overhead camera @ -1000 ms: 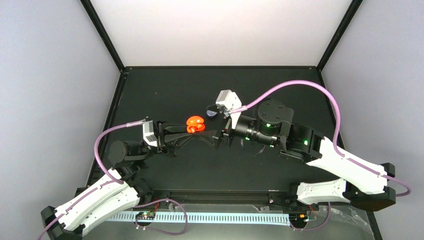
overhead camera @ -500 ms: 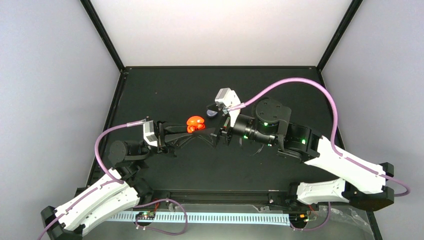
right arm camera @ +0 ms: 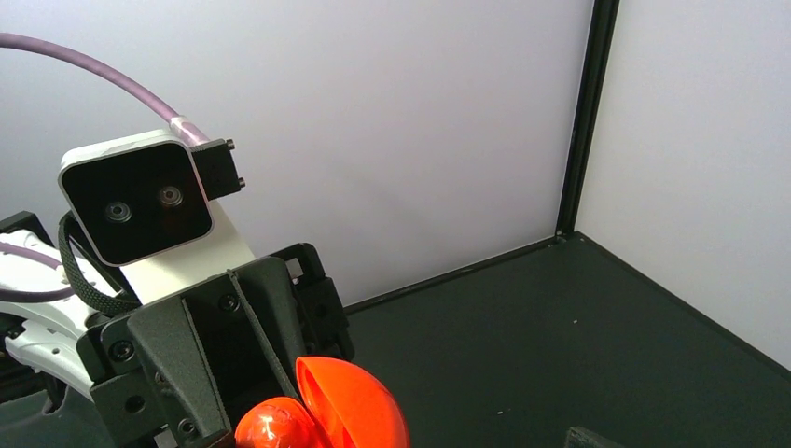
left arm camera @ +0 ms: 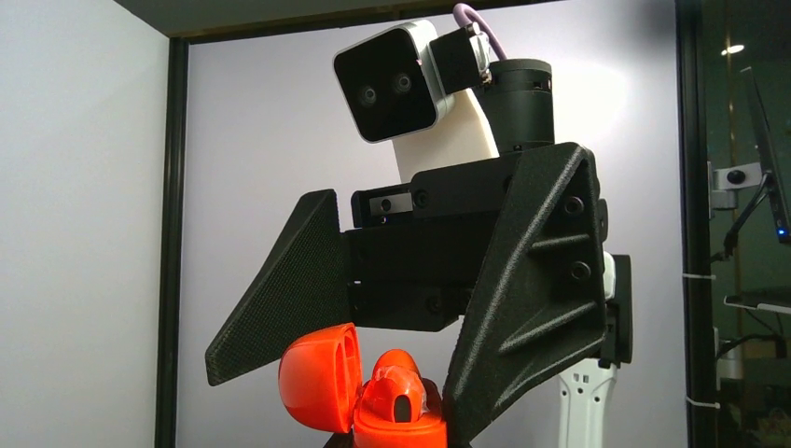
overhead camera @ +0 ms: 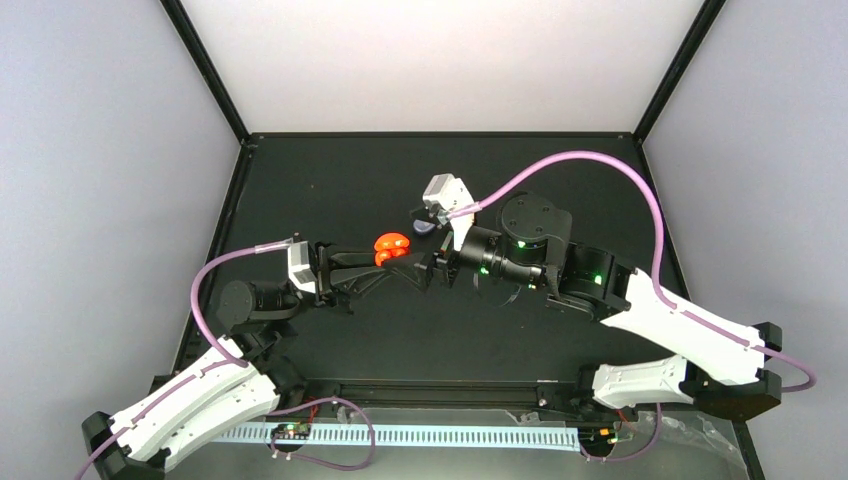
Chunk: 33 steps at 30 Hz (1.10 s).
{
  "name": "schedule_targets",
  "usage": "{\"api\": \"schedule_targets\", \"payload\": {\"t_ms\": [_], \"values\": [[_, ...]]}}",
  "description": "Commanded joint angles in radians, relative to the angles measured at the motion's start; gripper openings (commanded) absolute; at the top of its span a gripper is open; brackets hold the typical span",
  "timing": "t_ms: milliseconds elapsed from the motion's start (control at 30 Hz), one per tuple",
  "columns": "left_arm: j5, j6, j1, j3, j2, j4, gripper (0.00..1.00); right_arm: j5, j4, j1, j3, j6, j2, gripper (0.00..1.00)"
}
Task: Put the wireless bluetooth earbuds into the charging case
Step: Place the earbud in the charging case, then close the charging case.
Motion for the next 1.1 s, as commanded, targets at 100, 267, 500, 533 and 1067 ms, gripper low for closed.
{"api": "schedule_targets", "payload": {"t_ms": [100, 267, 500, 533, 1067], "values": [[0.027, -0.002, -0.002, 0.018, -0.022, 0.020, 0.02, -0.108, 0.077, -0.021, -0.006, -0.003, -0.066, 0.91], [0.036, -0.004, -0.002, 0.015, -0.024, 0.015, 0.02, -0.051, 0.070, -0.074, 0.002, 0.011, -0.112, 0.91], [0.107, -0.008, -0.002, 0.011, -0.040, -0.002, 0.02, -0.011, -0.032, -0.169, 0.032, 0.080, -0.072, 0.91], [0.123, -0.010, -0.002, 0.013, -0.041, -0.002, 0.02, -0.013, -0.046, -0.173, 0.036, 0.082, -0.061, 0.91], [0.191, -0.026, -0.002, 0.044, 0.006, 0.010, 0.01, -0.293, -0.095, -0.174, 0.064, 0.056, 0.005, 0.90]]}}
